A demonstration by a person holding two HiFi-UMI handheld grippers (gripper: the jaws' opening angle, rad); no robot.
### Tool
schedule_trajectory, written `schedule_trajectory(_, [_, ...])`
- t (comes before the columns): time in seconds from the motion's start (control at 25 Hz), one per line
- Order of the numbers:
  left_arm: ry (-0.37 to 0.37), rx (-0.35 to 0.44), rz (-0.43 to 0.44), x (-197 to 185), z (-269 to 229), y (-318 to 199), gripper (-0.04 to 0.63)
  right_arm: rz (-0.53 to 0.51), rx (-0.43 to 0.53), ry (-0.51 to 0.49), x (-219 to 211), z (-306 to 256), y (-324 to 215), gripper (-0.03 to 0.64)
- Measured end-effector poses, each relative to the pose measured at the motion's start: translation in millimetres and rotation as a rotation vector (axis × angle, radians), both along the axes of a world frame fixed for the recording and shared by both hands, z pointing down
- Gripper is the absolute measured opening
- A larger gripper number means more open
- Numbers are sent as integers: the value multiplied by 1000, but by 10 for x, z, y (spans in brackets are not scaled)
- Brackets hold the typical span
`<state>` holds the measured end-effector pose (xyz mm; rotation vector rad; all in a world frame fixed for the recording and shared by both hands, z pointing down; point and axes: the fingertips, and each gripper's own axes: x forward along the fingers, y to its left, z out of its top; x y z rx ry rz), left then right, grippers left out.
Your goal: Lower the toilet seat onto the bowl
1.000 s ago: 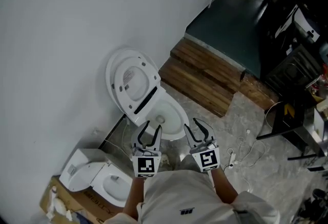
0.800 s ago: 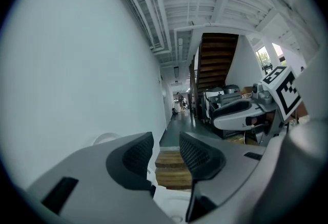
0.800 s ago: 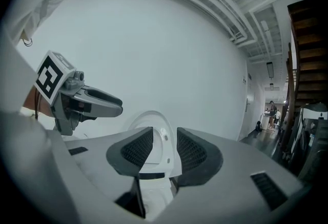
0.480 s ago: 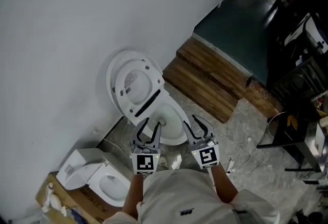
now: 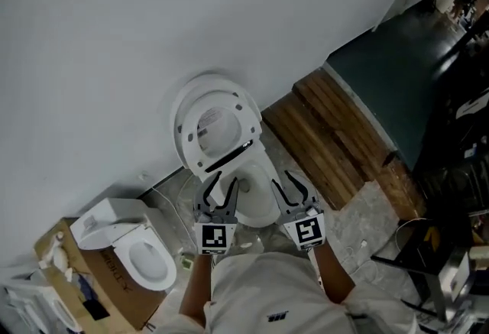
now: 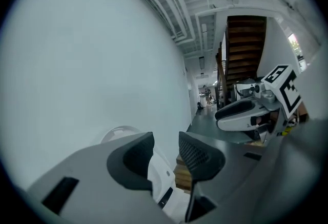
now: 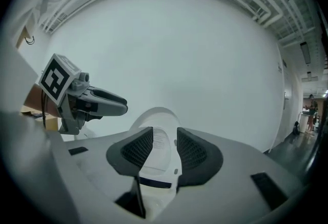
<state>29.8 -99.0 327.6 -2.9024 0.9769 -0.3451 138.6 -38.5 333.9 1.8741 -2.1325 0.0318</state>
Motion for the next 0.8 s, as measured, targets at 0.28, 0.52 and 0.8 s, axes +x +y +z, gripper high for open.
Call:
schedule_trajectory(0.28, [-37, -15, -168, 164, 144, -366, 169, -152, -68, -38, 243, 160, -490, 147])
schedule_trajectory(0.52, [-82, -25, -293, 229, 278, -656, 184, -273, -103, -31, 393, 288, -901, 149])
schedule_trajectory(0.8, [-120, -46, -355, 269, 443, -963, 218, -349, -123, -15, 417, 436, -1295, 149])
